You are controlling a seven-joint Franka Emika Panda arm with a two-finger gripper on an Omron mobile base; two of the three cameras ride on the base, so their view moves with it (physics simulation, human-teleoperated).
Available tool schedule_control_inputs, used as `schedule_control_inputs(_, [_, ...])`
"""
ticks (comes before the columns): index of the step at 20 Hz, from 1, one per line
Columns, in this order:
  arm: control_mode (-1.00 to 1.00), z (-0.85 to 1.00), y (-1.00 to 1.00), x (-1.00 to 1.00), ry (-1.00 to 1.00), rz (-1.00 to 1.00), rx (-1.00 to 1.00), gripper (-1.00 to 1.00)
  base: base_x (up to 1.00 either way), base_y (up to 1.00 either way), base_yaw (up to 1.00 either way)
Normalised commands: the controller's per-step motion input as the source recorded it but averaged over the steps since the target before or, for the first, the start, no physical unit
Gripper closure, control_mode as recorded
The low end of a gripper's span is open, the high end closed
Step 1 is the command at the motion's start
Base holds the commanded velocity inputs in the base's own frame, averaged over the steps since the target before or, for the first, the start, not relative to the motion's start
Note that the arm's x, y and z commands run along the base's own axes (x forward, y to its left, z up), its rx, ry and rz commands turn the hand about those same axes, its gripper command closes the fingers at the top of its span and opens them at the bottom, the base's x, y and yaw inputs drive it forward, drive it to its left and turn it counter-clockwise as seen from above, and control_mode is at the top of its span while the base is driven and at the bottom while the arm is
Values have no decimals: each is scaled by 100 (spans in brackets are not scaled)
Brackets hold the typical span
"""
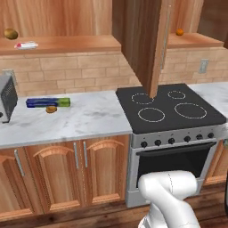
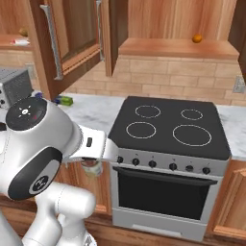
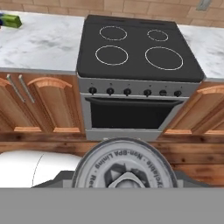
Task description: Pick the bar and canned food from the counter and place them in the cabinets closest to them.
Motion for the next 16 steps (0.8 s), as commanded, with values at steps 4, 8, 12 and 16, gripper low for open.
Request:
schedule_control_inputs(4, [100, 0, 0, 0, 0, 0, 0, 100, 4, -59, 0])
schedule_control_inputs(8, [100, 0, 0, 0, 0, 0, 0, 100, 1, -28, 1])
schedule_control_inputs(12, [100, 0, 0, 0, 0, 0, 0, 100, 0, 0, 0])
schedule_control_inputs(16, [100, 0, 0, 0, 0, 0, 0, 100, 6, -19, 2])
